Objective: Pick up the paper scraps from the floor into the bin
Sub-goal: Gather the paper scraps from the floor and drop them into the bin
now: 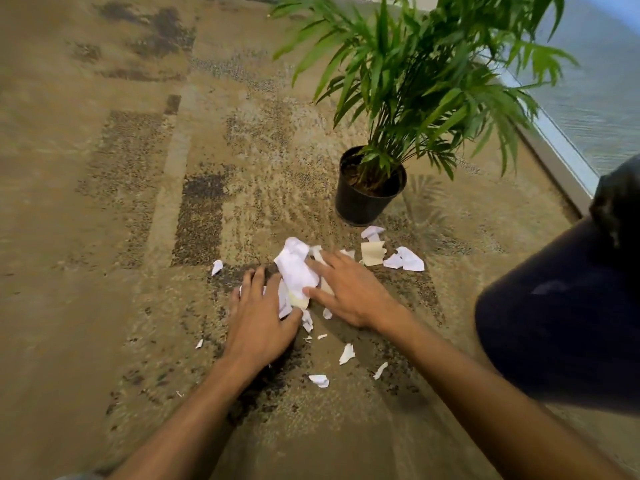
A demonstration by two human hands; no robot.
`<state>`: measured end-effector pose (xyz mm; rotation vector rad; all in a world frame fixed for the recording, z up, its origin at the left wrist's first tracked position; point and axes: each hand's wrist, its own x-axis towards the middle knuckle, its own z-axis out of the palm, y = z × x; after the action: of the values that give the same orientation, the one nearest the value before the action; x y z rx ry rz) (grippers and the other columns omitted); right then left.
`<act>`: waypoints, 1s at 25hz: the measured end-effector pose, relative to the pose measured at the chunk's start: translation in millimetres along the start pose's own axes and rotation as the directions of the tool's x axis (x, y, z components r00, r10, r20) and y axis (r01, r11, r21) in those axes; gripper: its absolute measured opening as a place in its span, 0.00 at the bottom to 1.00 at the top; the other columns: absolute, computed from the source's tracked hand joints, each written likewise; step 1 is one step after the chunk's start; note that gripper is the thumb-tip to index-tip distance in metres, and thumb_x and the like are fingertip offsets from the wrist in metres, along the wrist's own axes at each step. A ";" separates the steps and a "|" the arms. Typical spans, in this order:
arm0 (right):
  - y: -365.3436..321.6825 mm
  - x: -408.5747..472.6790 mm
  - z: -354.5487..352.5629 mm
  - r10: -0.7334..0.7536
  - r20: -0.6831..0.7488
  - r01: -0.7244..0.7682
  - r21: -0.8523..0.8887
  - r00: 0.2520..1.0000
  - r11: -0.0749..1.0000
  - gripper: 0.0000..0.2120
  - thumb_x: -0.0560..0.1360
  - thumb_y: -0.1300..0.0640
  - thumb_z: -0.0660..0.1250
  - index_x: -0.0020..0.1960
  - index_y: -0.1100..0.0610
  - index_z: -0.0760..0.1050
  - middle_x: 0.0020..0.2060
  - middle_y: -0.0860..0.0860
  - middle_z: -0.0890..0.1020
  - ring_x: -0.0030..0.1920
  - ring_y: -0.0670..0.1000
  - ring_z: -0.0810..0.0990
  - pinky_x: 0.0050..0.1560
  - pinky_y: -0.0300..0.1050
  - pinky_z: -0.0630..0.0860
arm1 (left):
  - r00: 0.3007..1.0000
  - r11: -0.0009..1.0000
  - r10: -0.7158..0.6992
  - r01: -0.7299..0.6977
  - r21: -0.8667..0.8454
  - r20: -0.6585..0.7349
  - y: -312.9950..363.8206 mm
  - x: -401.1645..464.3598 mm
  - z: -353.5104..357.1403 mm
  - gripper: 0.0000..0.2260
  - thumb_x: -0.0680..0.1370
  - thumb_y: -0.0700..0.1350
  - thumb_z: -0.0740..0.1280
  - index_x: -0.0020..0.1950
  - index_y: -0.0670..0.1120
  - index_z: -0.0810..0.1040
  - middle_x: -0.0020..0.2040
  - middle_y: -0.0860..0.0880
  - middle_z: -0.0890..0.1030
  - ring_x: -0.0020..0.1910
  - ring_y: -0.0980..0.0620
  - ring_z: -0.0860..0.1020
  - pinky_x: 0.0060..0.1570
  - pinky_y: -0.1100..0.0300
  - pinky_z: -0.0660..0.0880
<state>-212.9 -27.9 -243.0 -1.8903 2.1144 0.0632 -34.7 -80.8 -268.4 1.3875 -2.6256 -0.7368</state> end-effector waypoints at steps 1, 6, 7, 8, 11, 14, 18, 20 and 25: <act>-1.4 -12.4 -2.8 -0.012 0.000 0.012 -0.007 1.000 1.000 0.29 0.80 0.36 0.51 0.77 0.48 0.59 0.74 0.55 0.65 0.72 0.58 0.65 0.68 0.56 0.67 | 0.998 1.000 0.013 -0.014 -0.006 -0.056 -0.2 -0.7 -5.3 0.28 0.77 0.59 0.57 0.74 0.48 0.62 0.77 0.44 0.59 0.76 0.46 0.54 0.74 0.40 0.48; 11.8 -33.0 -36.5 0.059 -0.185 -0.060 -0.001 0.981 0.998 0.28 0.79 0.33 0.46 0.74 0.44 0.62 0.63 0.50 0.77 0.54 0.51 0.79 0.51 0.49 0.77 | 0.960 0.986 -0.134 0.153 0.060 -0.244 -32.1 15.2 -30.3 0.34 0.78 0.63 0.56 0.77 0.45 0.55 0.79 0.45 0.51 0.77 0.44 0.47 0.71 0.40 0.39; 21.5 -28.2 -40.5 0.109 -0.228 -0.114 -0.010 0.968 0.993 0.27 0.79 0.34 0.47 0.74 0.45 0.63 0.60 0.51 0.78 0.51 0.51 0.80 0.46 0.46 0.77 | 0.964 0.978 -0.188 0.201 0.054 -0.189 -39.7 17.8 -32.2 0.37 0.77 0.66 0.53 0.78 0.45 0.51 0.79 0.45 0.47 0.77 0.43 0.44 0.72 0.39 0.40; 33.0 -22.2 -42.5 0.177 -0.254 -0.188 -0.021 0.951 0.982 0.26 0.80 0.35 0.48 0.74 0.45 0.62 0.59 0.51 0.79 0.50 0.51 0.80 0.43 0.44 0.77 | 0.966 0.971 -0.225 0.232 0.048 -0.124 -44.5 19.2 -31.4 0.39 0.76 0.69 0.50 0.79 0.46 0.47 0.79 0.46 0.44 0.77 0.43 0.42 0.72 0.37 0.40; 70.9 1.1 -29.4 0.355 -0.199 -0.364 -0.009 0.913 0.931 0.30 0.79 0.33 0.50 0.76 0.48 0.60 0.72 0.53 0.69 0.69 0.56 0.70 0.64 0.55 0.72 | 0.982 0.980 -0.189 0.189 0.064 -0.007 -42.0 20.3 -17.4 0.42 0.73 0.73 0.44 0.79 0.48 0.43 0.78 0.49 0.39 0.77 0.46 0.39 0.70 0.39 0.35; 82.3 10.0 -7.6 0.364 -0.107 -0.324 0.276 0.925 0.905 0.31 0.78 0.34 0.55 0.76 0.49 0.61 0.74 0.53 0.67 0.72 0.56 0.66 0.70 0.56 0.65 | 0.996 0.995 -0.093 0.092 0.040 0.008 -31.2 18.6 -3.5 0.43 0.71 0.74 0.41 0.78 0.48 0.42 0.77 0.50 0.38 0.76 0.50 0.37 0.68 0.44 0.30; 35.8 -13.4 7.7 0.264 -0.129 -0.185 0.433 0.956 0.882 0.22 0.81 0.41 0.55 0.71 0.47 0.66 0.70 0.50 0.70 0.65 0.47 0.70 0.68 0.53 0.68 | 1.000 0.998 0.010 -0.008 -0.067 0.029 -19.5 14.5 4.4 0.40 0.74 0.71 0.43 0.79 0.47 0.45 0.78 0.49 0.41 0.77 0.53 0.40 0.73 0.49 0.36; 3.4 -28.9 14.9 0.183 -0.090 -0.134 0.395 0.979 0.909 0.22 0.82 0.43 0.52 0.74 0.47 0.62 0.74 0.48 0.64 0.72 0.47 0.62 0.73 0.54 0.60 | 0.997 0.995 0.069 -0.066 -0.070 0.043 -9.0 7.9 6.7 0.41 0.73 0.72 0.40 0.79 0.48 0.45 0.79 0.50 0.43 0.77 0.53 0.41 0.73 0.48 0.37; -5.4 -55.3 4.6 0.175 -0.259 -0.126 0.193 0.950 0.973 0.20 0.83 0.45 0.52 0.71 0.49 0.69 0.69 0.47 0.73 0.65 0.46 0.74 0.62 0.49 0.74 | 0.992 0.992 0.123 -0.123 -0.006 -0.018 13.5 -6.3 9.4 0.37 0.75 0.69 0.41 0.79 0.50 0.48 0.79 0.54 0.45 0.78 0.50 0.43 0.73 0.45 0.36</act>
<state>-202.0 25.8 -232.6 -1.7145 2.3541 -0.3610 -44.0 -65.8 -269.7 1.2112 -2.6633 -0.7144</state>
